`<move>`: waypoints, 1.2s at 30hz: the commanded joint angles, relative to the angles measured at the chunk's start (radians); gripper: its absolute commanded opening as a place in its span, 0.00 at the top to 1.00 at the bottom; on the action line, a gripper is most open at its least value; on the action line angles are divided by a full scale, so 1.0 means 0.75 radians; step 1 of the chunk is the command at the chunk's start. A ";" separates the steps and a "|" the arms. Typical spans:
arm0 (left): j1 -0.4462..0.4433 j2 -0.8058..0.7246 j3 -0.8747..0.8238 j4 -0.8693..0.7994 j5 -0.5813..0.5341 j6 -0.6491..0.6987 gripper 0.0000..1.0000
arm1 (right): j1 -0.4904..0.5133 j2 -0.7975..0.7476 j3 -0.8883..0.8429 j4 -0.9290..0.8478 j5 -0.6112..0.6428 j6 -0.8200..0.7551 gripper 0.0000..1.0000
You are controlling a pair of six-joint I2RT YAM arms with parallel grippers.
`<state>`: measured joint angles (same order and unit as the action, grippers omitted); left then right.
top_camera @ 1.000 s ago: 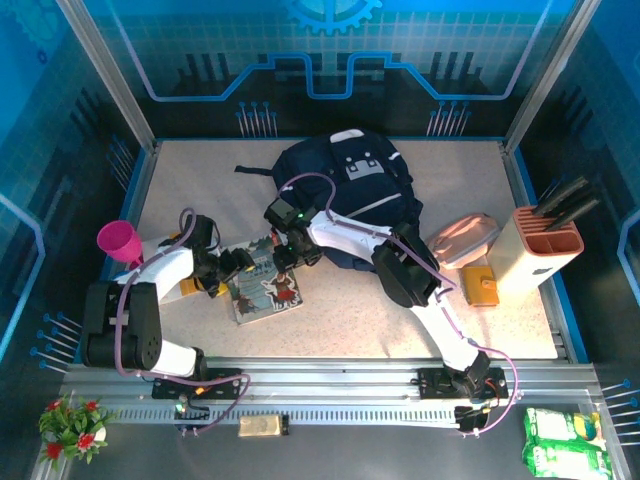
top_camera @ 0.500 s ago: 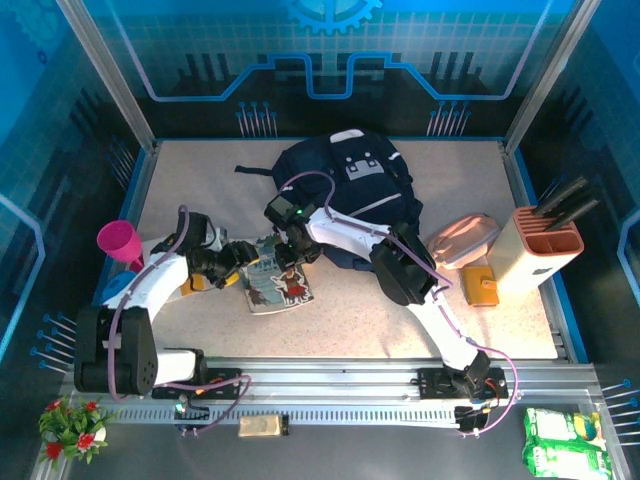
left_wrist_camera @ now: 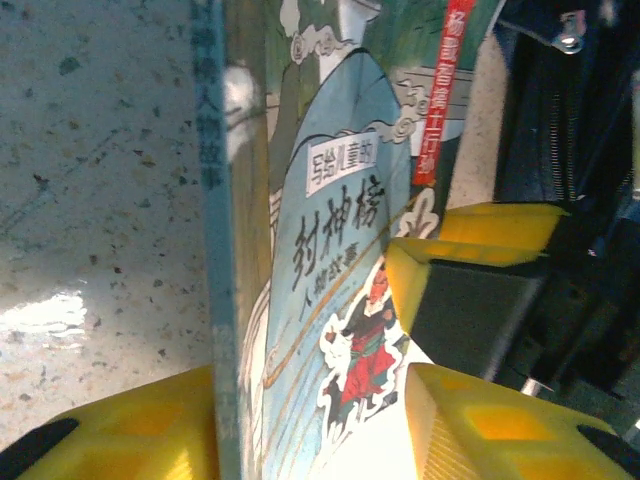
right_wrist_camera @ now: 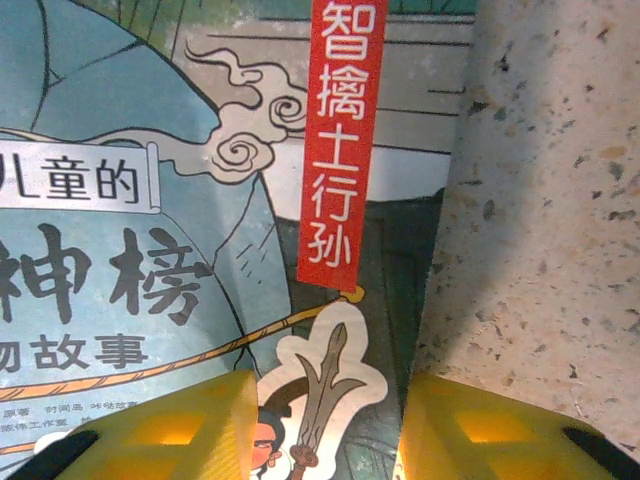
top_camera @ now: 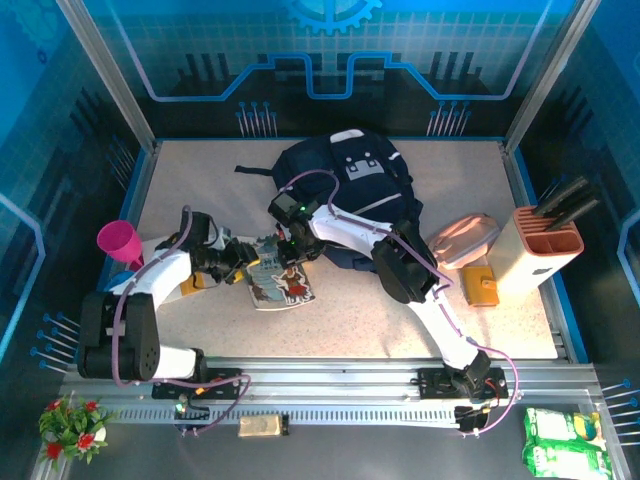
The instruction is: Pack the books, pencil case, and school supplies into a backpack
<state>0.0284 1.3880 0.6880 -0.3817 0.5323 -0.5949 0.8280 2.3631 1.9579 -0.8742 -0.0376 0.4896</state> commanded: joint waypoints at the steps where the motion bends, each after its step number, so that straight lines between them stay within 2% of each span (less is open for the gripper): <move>1: 0.007 0.033 -0.014 0.039 0.034 -0.027 0.58 | -0.017 0.093 -0.053 -0.050 -0.007 0.013 0.58; 4: 0.007 0.035 0.012 -0.015 -0.033 -0.021 0.68 | -0.017 0.068 -0.067 -0.026 -0.016 0.008 0.57; 8: 0.007 -0.004 0.058 -0.077 -0.095 -0.006 0.90 | -0.033 0.006 -0.048 -0.001 -0.044 0.001 0.54; 11: 0.007 -0.062 0.100 -0.120 -0.147 0.008 1.00 | -0.046 -0.080 -0.022 0.042 -0.066 -0.028 0.50; 15: 0.007 -0.147 0.171 -0.213 -0.231 0.045 1.00 | -0.076 -0.263 -0.095 0.187 -0.096 -0.045 0.39; 19: 0.007 -0.253 0.209 -0.237 -0.263 0.004 1.00 | -0.145 -0.503 -0.376 0.508 -0.191 0.045 0.23; 21: 0.007 -0.315 0.208 -0.202 -0.258 -0.051 1.00 | -0.190 -0.585 -0.471 0.614 -0.236 0.084 0.20; 24: 0.007 -0.382 0.198 -0.098 -0.221 -0.156 1.00 | -0.253 -0.652 -0.542 0.654 -0.248 0.112 0.14; 28: 0.007 -0.394 0.183 0.169 -0.098 -0.310 1.00 | -0.324 -0.745 -0.657 0.719 -0.231 0.179 0.00; 31: 0.005 -0.350 0.133 0.448 -0.031 -0.446 1.00 | -0.377 -0.809 -0.761 0.824 -0.271 0.268 0.00; 36: -0.029 -0.227 0.128 0.770 -0.028 -0.613 1.00 | -0.427 -0.897 -0.919 0.993 -0.318 0.429 0.00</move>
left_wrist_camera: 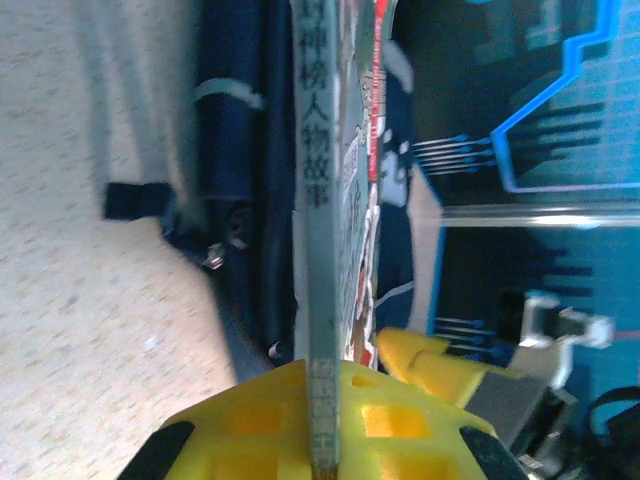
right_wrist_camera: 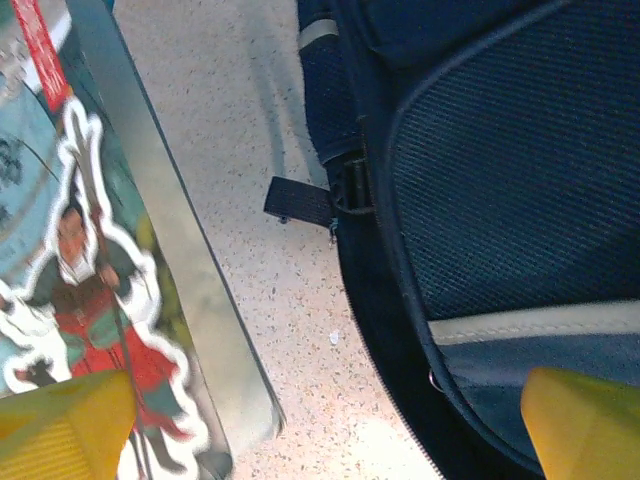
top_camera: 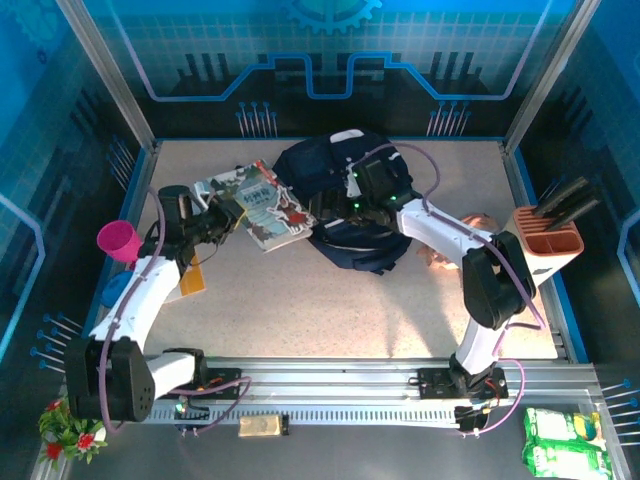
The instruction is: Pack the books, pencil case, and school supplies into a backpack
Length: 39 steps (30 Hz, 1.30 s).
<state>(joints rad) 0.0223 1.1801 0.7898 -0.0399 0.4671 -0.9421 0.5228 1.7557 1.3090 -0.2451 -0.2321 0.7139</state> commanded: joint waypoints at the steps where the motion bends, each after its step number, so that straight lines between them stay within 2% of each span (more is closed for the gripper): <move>1: -0.039 0.080 0.001 0.351 0.044 -0.166 1.00 | -0.031 -0.111 -0.101 0.223 -0.084 0.188 0.00; 8: -0.177 0.273 0.029 0.669 -0.092 -0.321 1.00 | -0.077 -0.171 -0.372 0.752 -0.233 0.633 0.00; 14: -0.229 0.433 0.047 0.936 -0.130 -0.496 1.00 | -0.067 -0.152 -0.467 0.968 -0.220 0.861 0.01; 22: -0.273 0.476 0.080 0.946 -0.146 -0.519 1.00 | -0.053 -0.079 -0.451 1.043 -0.203 0.939 0.06; 30: -0.289 0.479 0.090 0.944 -0.150 -0.529 1.00 | -0.029 0.008 -0.399 1.138 -0.208 1.002 0.17; 35: -0.294 0.484 0.090 0.941 -0.148 -0.534 1.00 | -0.025 0.013 -0.387 1.163 -0.186 0.997 0.26; 39: -0.292 0.492 0.106 0.928 -0.128 -0.532 1.00 | -0.054 -0.019 -0.397 1.159 -0.174 0.949 0.38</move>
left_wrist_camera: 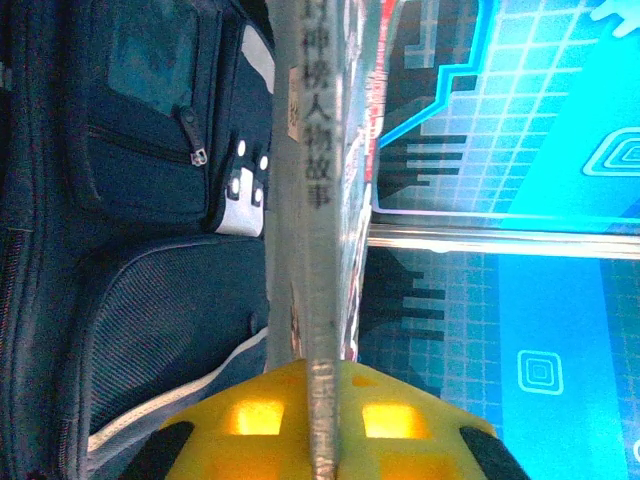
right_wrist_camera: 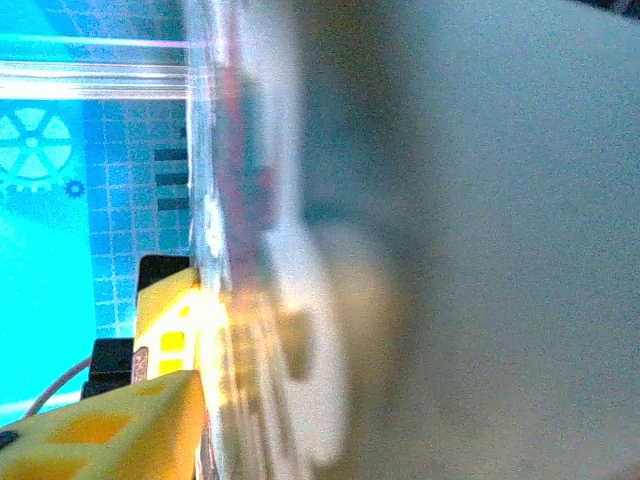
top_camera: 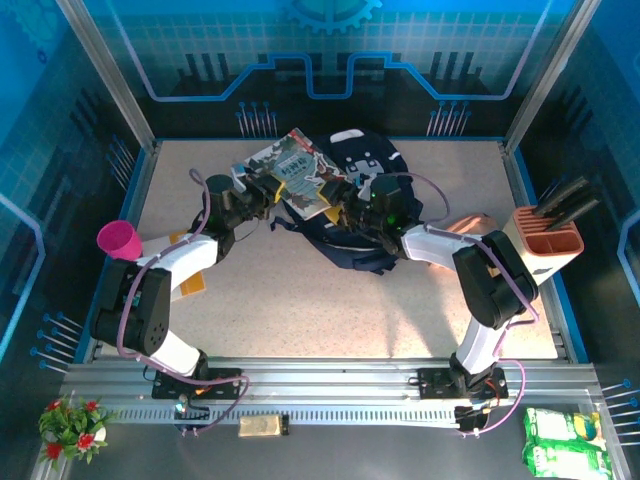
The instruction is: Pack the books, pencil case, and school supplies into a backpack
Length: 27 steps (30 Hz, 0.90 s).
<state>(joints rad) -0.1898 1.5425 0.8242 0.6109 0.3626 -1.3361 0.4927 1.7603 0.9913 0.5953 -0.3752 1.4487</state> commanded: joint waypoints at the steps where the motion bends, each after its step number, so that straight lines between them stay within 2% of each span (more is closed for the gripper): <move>1: -0.009 0.010 0.068 0.042 0.015 0.003 1.00 | -0.022 -0.043 0.016 0.024 0.031 -0.050 0.40; 7: -0.010 0.038 0.096 -0.037 0.052 0.034 1.00 | -0.031 -0.087 0.018 0.036 0.038 -0.121 0.52; 17: -0.013 0.053 0.104 -0.081 0.065 0.061 1.00 | -0.025 -0.038 0.029 0.092 0.024 -0.084 0.74; 23: -0.014 0.009 0.127 -0.248 0.036 0.192 0.66 | -0.046 -0.090 0.012 -0.001 0.069 -0.156 0.93; 27: -0.030 -0.041 0.181 -0.503 -0.031 0.379 0.45 | -0.084 -0.173 0.012 -0.174 0.095 -0.304 1.00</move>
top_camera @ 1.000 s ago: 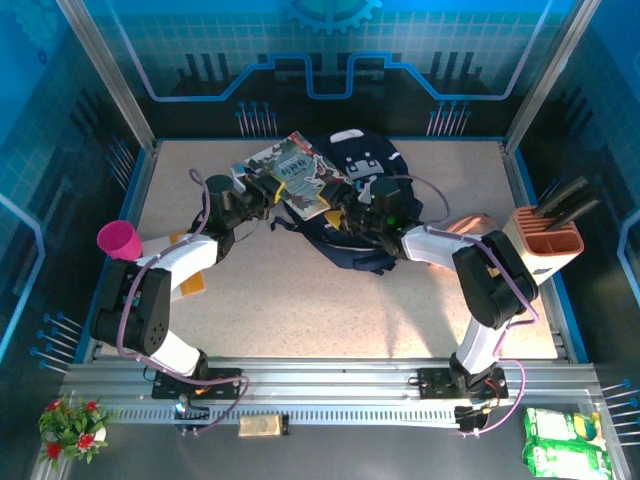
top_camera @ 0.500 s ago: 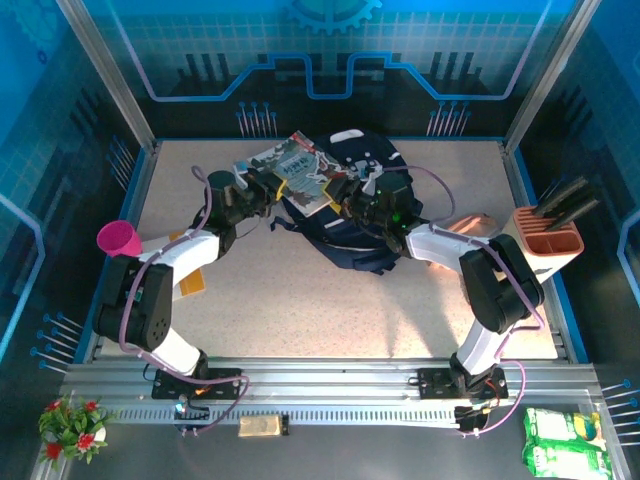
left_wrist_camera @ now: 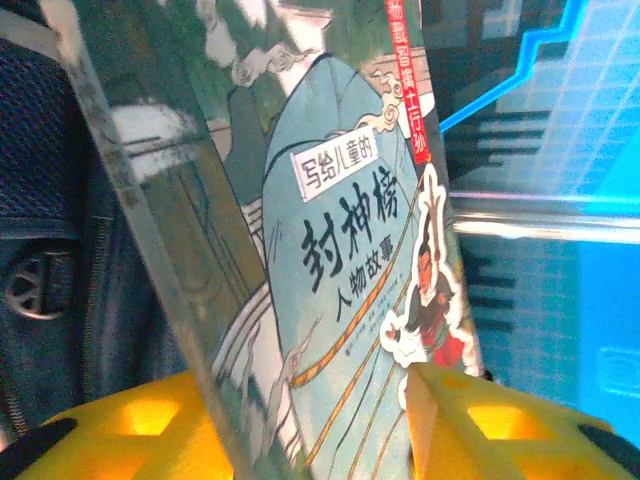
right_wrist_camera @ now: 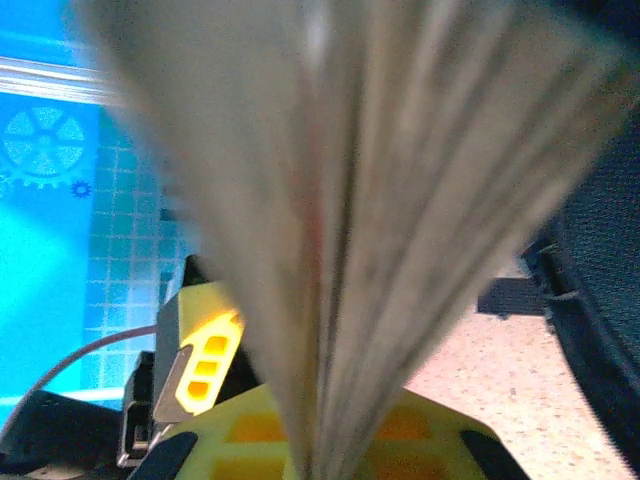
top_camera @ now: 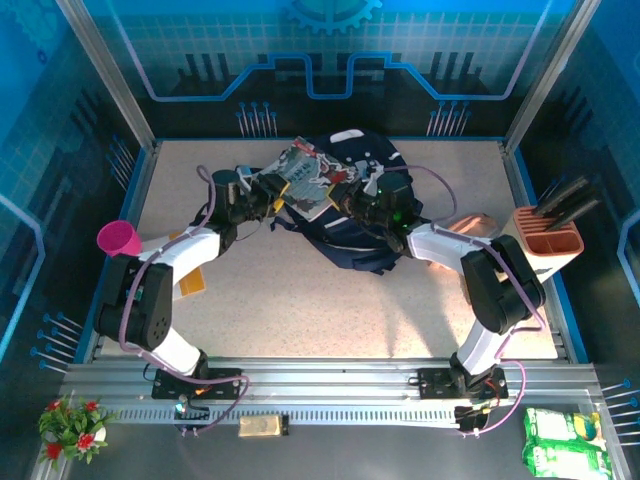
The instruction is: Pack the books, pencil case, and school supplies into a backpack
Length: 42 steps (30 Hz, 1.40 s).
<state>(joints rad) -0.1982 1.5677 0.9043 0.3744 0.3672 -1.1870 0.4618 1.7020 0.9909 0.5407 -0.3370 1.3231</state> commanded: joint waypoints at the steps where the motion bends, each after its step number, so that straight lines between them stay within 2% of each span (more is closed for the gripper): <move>1: -0.028 -0.083 0.093 -0.250 -0.052 0.236 0.41 | -0.057 -0.123 0.012 -0.158 0.063 -0.175 1.00; 5: -0.086 -0.099 0.157 -0.442 -0.131 0.424 0.26 | -0.129 -0.237 -0.027 -0.310 0.120 -0.306 1.00; 9: -0.206 -0.073 0.250 -0.595 -0.216 0.689 0.01 | -0.203 -0.381 -0.040 -0.559 0.242 -0.456 1.00; 10: -0.244 -0.049 0.293 -0.667 -0.250 0.765 0.01 | -0.212 -0.416 -0.034 -0.619 0.285 -0.494 1.00; 18: -0.479 0.243 0.649 -1.023 -0.400 1.176 0.01 | -0.322 -0.627 -0.007 -0.909 0.466 -0.632 1.00; 24: -0.602 0.509 0.985 -1.278 -0.536 1.408 0.08 | -0.454 -0.762 -0.031 -1.045 0.473 -0.680 1.00; 31: -0.667 0.748 1.286 -1.443 -0.575 1.618 0.15 | -0.528 -0.850 -0.085 -1.112 0.466 -0.670 1.00; 36: -0.707 0.891 1.456 -1.540 -0.717 1.778 0.28 | -0.581 -0.880 -0.092 -1.128 0.448 -0.676 1.00; 39: -0.713 0.953 1.539 -1.589 -0.737 1.817 0.37 | -0.590 -0.885 -0.079 -1.137 0.448 -0.688 1.00; 42: -0.724 0.995 1.586 -1.615 -0.738 1.842 0.38 | -0.595 -0.887 -0.078 -1.138 0.448 -0.684 1.00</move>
<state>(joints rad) -0.7307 2.2841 2.0399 -0.7589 -0.1474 0.1310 0.0311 1.0641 0.9169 -0.3225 -0.0006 0.8288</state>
